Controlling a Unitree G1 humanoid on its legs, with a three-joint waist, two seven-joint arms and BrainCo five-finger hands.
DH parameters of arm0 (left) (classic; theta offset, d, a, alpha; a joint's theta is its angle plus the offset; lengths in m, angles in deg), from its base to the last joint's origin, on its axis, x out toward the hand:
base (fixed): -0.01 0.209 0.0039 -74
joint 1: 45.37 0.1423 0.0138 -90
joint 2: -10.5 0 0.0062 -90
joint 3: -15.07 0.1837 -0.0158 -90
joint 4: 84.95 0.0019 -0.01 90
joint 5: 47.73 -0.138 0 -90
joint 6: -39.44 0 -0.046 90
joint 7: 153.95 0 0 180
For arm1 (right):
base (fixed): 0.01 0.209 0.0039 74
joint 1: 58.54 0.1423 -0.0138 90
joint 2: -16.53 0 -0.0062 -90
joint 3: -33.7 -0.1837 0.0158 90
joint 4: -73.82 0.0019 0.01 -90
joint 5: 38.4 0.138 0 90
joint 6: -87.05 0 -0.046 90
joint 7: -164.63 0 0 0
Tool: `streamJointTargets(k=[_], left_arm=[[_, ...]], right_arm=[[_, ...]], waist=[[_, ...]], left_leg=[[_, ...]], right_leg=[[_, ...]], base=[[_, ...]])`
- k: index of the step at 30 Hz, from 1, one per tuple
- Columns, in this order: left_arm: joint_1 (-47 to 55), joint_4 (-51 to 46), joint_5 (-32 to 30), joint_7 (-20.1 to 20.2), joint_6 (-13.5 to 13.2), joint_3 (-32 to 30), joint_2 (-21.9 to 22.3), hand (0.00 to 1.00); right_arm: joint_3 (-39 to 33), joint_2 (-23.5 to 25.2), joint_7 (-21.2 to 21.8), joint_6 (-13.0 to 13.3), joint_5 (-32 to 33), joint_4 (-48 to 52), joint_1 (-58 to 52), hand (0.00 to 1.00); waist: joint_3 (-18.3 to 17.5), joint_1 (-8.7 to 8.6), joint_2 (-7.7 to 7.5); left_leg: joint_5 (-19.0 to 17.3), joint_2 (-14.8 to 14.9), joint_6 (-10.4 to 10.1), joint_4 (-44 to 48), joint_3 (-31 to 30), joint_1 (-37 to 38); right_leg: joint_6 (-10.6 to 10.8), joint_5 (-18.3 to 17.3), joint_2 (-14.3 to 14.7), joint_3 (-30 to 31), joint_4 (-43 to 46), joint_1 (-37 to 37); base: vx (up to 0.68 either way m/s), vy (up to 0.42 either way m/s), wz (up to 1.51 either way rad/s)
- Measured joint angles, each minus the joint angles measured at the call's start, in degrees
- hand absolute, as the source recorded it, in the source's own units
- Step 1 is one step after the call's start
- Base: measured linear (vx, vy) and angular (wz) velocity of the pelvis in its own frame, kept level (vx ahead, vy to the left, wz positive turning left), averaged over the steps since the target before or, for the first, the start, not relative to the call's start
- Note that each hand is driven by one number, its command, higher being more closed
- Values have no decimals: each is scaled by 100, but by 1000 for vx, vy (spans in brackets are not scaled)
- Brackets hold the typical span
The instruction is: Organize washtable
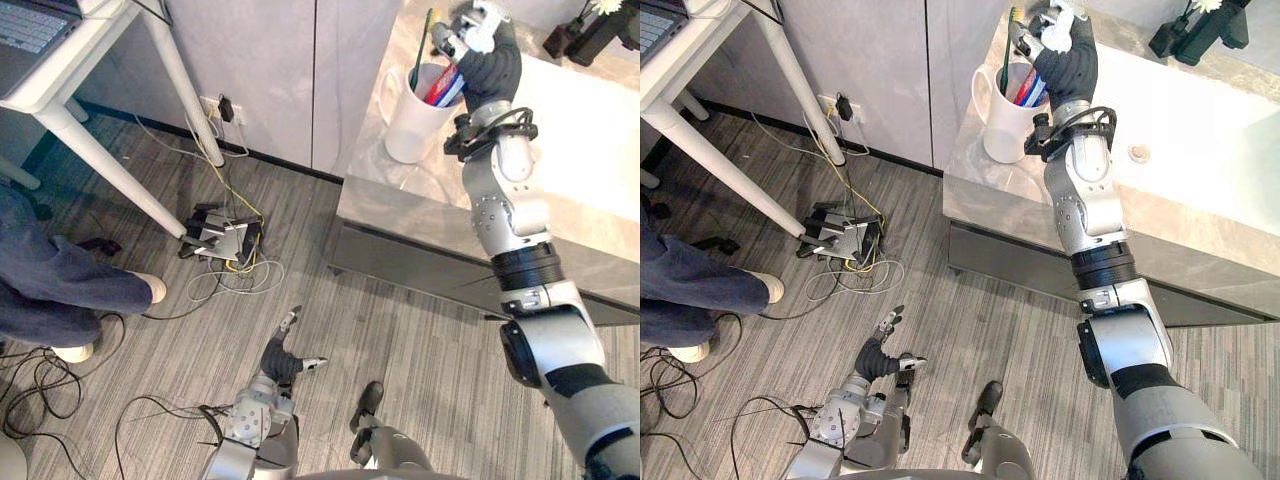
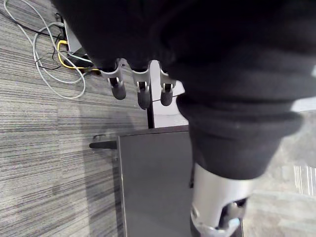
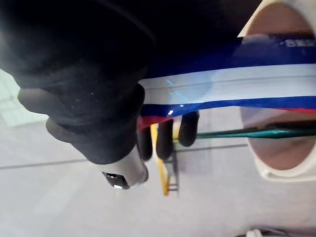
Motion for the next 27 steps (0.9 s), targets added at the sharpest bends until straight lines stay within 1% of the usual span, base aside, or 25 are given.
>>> streamJointTargets(k=[9,12,14,15,18,20,23,24,25,27], left_arm=[[0,0,-1,-2,61,-37,0,0],[0,0,-1,-3,91,-38,0,0],[0,0,-2,-3,97,-42,-2,0],[-1,0,-2,-3,98,-44,-2,0],[-2,0,-4,-3,102,-49,-3,0],[-6,0,-7,-2,102,-50,-5,0],[4,1,-12,0,105,-54,-27,0],[15,7,-15,6,108,-64,-49,0],[25,11,-15,18,108,-92,-52,0],[6,142,-20,54,112,-242,-26,0]], right_arm=[[-5,-175,-1,-5,12,0,1,0],[-13,-211,-1,-5,44,9,1,0],[-89,-285,-5,-6,47,95,-7,0],[-146,-308,-5,-6,47,159,-26,0],[-635,-512,-17,43,47,806,-400,0],[-898,-628,-32,123,47,1033,-626,0],[-1480,-713,-93,236,39,1430,-1131,0],[-1645,-713,-159,246,33,1505,-1279,0],[-1703,-713,-169,249,32,1536,-1347,0],[-2018,-711,-178,267,-13,1811,-1832,0]], waist=[[2,-20,-4],[1,-51,-4],[1,-114,-5],[1,-117,-5],[-2,-126,-10],[-6,-136,-15],[-36,-180,-26],[-76,-250,-32],[-100,-281,-32],[-250,-337,-31]], left_leg=[[-1,5,-2,0,44,26],[-4,6,-5,-1,52,42],[-4,6,-6,-1,63,58],[-6,6,-9,-1,68,64],[-19,5,-25,-2,91,141],[-22,3,-28,-3,121,175],[-22,5,-27,-5,143,211],[-22,5,-27,-6,164,222],[-22,5,-27,-6,167,230],[-46,-17,-53,-11,184,309]], right_leg=[[-1,1,2,33,1,8],[-2,2,3,46,1,18],[-2,2,2,50,1,32],[-1,2,2,54,1,36],[-1,1,-2,66,0,99],[-1,1,-7,96,0,114],[0,1,-5,127,3,129],[0,1,-6,144,3,131],[0,1,-6,149,3,137],[13,-8,-13,177,-13,195]], base=[[26,8,-2],[34,11,-2],[32,10,-1],[32,11,-2],[40,14,-3],[23,15,-7],[15,11,-6],[15,8,-6],[26,17,-11],[39,21,-7]])
